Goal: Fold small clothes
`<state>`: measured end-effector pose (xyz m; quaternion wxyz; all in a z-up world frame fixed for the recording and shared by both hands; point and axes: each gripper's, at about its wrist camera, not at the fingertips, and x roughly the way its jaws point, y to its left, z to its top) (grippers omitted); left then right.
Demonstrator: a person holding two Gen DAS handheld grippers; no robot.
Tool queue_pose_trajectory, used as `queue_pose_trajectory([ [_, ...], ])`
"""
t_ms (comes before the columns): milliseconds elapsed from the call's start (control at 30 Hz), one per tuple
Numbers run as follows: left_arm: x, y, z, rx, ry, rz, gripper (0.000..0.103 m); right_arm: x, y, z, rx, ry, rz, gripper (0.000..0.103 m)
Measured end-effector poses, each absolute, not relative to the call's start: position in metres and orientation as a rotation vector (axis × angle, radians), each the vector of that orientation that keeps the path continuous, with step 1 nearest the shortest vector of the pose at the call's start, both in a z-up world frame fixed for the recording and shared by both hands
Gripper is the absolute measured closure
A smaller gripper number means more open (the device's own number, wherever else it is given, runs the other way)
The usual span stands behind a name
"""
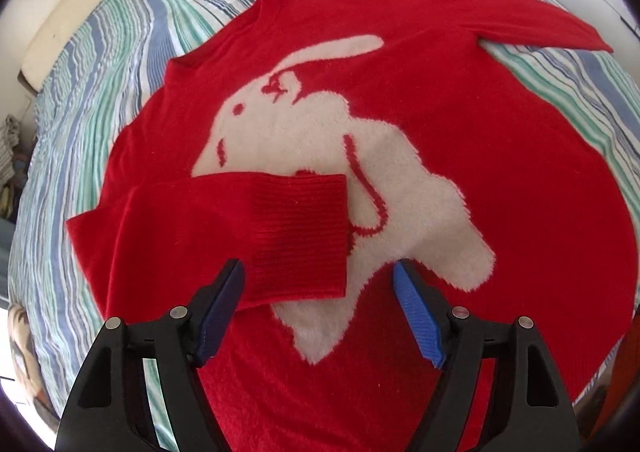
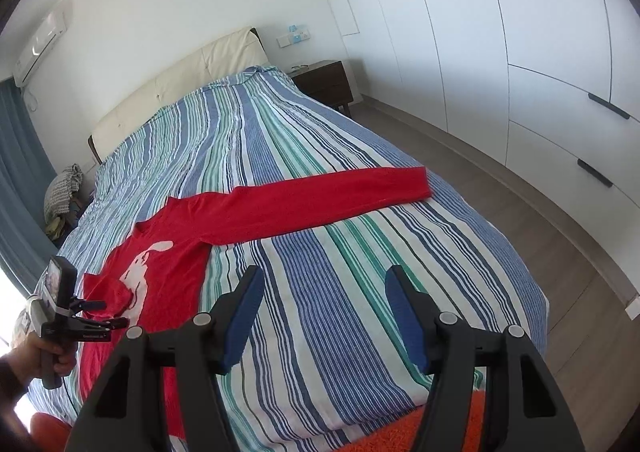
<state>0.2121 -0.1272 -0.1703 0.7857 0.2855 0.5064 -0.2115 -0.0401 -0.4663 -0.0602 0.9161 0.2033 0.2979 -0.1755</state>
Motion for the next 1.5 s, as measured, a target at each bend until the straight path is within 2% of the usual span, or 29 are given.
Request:
queue_pose_trajectory([
  [33, 0.217, -0.126, -0.174, 0.577, 1.115, -0.455, 0.048, -0.039, -0.465, -0.06, 0.415, 0.617, -0.361, 0.04],
  [67, 0.222, -0.122, -0.174, 0.529, 1.127, -0.442, 0.075, -0.038, -0.464, -0.06, 0.411, 0.621, -0.361, 0.04],
  [100, 0.225, -0.117, -0.17, 0.48, 1.13, -0.421, 0.088, -0.037, -0.463, -0.06, 0.406, 0.624, -0.359, 0.04],
  [133, 0.229, -0.107, -0.163, 0.42, 1.129, -0.406, 0.094, -0.036, -0.462, -0.06, 0.4, 0.626, -0.357, 0.04],
  [167, 0.231, -0.093, -0.151, 0.339, 1.12, -0.408, 0.095, -0.036, -0.462, -0.06, 0.395, 0.627, -0.357, 0.04],
  [300, 0.242, -0.002, -0.091, 0.044, 1.02, -0.304, 0.095, -0.038, -0.464, -0.061, 0.405, 0.621, -0.36, 0.04],
  [400, 0.255, 0.107, -0.058, -0.179, 0.95, -0.104, 0.095, -0.039, -0.468, -0.062, 0.424, 0.614, -0.364, 0.04],
  [533, 0.261, 0.244, -0.061, -0.338, 0.92, 0.25, 0.096, -0.037, -0.468, -0.063, 0.431, 0.613, -0.366, 0.04],
  [633, 0.251, 0.299, -0.082, -0.355, 0.93, 0.407, 0.096, -0.033, -0.465, -0.063, 0.419, 0.627, -0.365, 0.04],
  [767, 0.234, 0.325, -0.114, -0.387, 0.975, 0.482, 0.096, -0.03, -0.459, -0.063, 0.386, 0.64, -0.365, 0.04],
  [1033, 0.225, 0.328, -0.166, -0.375, 1.091, 0.529, 0.097, -0.03, -0.465, -0.066, 0.404, 0.651, -0.377, 0.04],
  [1300, 0.223, 0.331, -0.182, -0.381, 1.117, 0.543, 0.096, -0.034, -0.467, -0.065, 0.41, 0.639, -0.389, 0.04],
  [1400, 0.221, 0.334, -0.179, -0.355, 1.129, 0.547, 0.079, -0.034, -0.467, -0.065, 0.413, 0.642, -0.39, 0.04],
  [1467, 0.211, 0.34, -0.169, -0.366, 1.109, 0.58, 0.044, -0.033, -0.466, -0.065, 0.408, 0.641, -0.388, 0.04],
  [1500, 0.205, 0.344, -0.162, -0.376, 1.083, 0.6, 0.04, -0.033, -0.466, -0.065, 0.405, 0.64, -0.388, 0.04],
])
